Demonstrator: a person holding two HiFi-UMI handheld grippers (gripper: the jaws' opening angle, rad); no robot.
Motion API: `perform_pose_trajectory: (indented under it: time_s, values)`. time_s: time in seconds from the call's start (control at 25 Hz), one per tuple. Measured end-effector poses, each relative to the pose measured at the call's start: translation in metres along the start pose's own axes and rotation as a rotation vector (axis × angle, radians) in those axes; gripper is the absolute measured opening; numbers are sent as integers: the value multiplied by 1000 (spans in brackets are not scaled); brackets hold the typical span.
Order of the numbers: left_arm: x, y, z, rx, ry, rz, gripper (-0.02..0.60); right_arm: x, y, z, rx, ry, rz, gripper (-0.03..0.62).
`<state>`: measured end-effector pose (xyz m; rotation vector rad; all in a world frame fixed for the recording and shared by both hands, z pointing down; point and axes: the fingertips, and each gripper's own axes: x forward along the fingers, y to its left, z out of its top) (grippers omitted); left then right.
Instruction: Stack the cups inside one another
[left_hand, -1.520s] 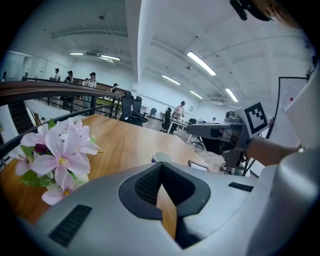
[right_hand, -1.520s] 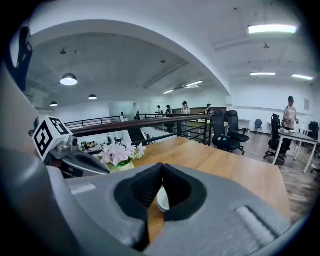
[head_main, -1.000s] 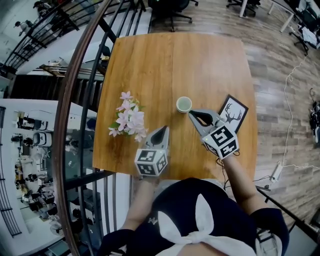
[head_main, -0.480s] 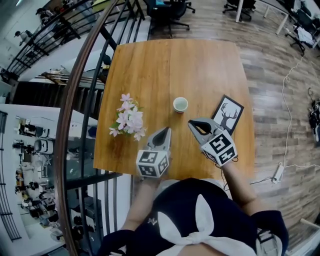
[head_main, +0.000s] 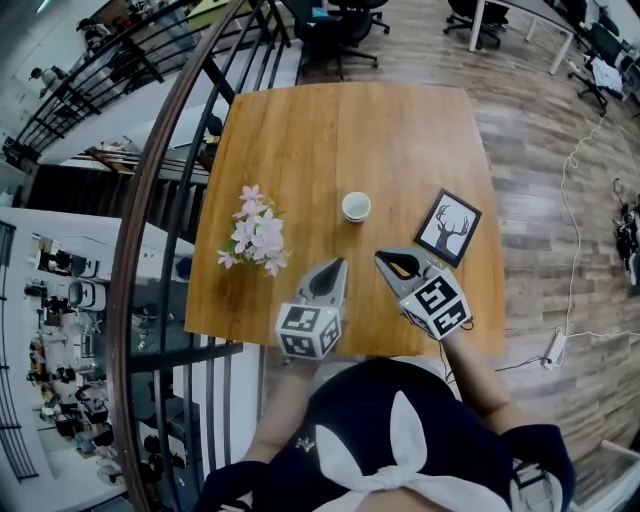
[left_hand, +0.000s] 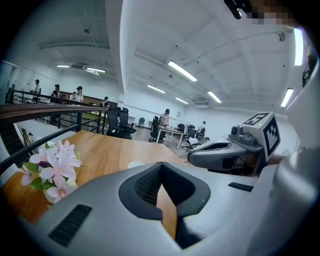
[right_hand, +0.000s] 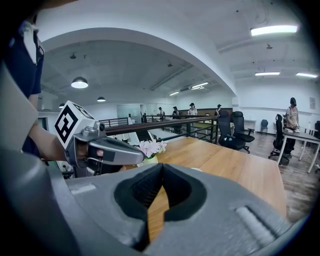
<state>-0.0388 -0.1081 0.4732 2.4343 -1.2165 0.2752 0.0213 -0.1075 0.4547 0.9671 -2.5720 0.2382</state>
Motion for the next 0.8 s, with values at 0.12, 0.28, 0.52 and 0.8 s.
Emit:
perform_pose_trajectory:
  time_s: [0.12, 0.28, 0.52, 0.8]
  values:
    - [-4, -8, 0, 7, -3, -6, 17, -5, 5, -2, -2, 1, 3, -2]
    - [-10, -12, -6, 11, 0, -5, 17, -8, 14, -6, -2, -1, 10, -3]
    - [-11, -20, -5, 11, -3, -6, 17, -15, 15, -10, -3, 14, 14, -3]
    - [-24, -31, -19, 9, -5, -7, 17, -24, 31, -20, -8, 15, 10, -3]
